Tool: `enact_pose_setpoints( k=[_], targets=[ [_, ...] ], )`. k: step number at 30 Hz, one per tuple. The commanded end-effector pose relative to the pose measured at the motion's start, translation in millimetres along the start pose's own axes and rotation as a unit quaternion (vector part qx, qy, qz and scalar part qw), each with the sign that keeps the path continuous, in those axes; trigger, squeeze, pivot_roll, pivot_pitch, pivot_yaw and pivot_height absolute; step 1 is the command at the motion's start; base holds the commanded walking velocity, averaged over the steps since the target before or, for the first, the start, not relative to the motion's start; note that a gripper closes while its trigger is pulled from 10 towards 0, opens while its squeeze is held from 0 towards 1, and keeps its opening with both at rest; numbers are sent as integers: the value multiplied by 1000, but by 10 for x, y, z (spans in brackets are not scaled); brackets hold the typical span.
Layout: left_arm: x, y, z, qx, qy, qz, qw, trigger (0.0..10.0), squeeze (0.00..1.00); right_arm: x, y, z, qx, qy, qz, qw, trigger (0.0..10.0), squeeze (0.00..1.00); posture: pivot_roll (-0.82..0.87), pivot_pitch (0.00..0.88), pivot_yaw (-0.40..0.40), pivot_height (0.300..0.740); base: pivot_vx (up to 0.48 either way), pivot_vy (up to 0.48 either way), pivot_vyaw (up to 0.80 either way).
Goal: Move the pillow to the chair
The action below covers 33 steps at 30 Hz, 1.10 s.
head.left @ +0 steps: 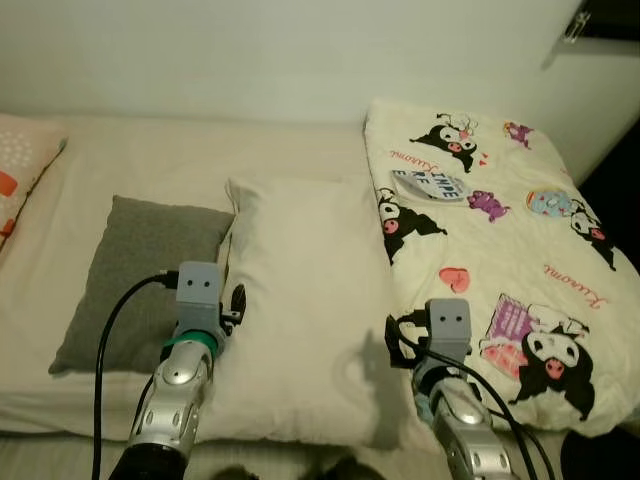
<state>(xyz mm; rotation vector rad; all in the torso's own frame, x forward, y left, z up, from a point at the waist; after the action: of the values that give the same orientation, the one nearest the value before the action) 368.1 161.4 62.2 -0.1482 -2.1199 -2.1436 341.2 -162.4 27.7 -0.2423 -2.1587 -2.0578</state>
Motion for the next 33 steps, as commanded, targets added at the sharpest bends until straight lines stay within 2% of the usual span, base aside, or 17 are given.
enact_pose_setpoints(
  k=[1,26,30,32,33],
  targets=[
    [38,-111,5,-3,-2,19,1000,10000,0,38,-91,-21,-1,-3,12,1000,10000,0,4,29,10,611,0,0,0],
    [44,-122,41,-4,2,21,1000,10000,0,21,-69,-40,3,-5,10,1000,10000,0,3,36,0,602,0,0,0],
    [38,-29,81,-10,10,-2,1000,10000,0,19,-38,-37,-3,-2,3,1000,10000,0,5,40,-3,592,0,0,0],
    [10,138,140,-26,21,-40,999,10000,0,-15,55,-98,-18,-17,-13,1000,10000,0,7,45,-9,592,0,0,0],
    [10,138,140,-26,21,-40,999,10000,0,-15,55,-98,-18,-17,-13,1000,10000,0,7,45,-9,592,0,0,0]
  ],
)
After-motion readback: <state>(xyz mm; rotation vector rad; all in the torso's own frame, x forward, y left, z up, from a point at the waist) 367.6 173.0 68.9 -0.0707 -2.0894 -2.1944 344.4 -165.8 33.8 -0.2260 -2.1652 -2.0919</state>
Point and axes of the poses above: a point about 5 cm out from each wrist's last joint towards the gripper, its own x axis pointing back from the gripper into the wrist, its own y axis along the axis of the wrist's last joint, z = x × y, the point moved 6 cm from there along -x, pointing out of the wrist towards the gripper, and after that the axes turned 3 degrees about x, right-handed, at the moved point
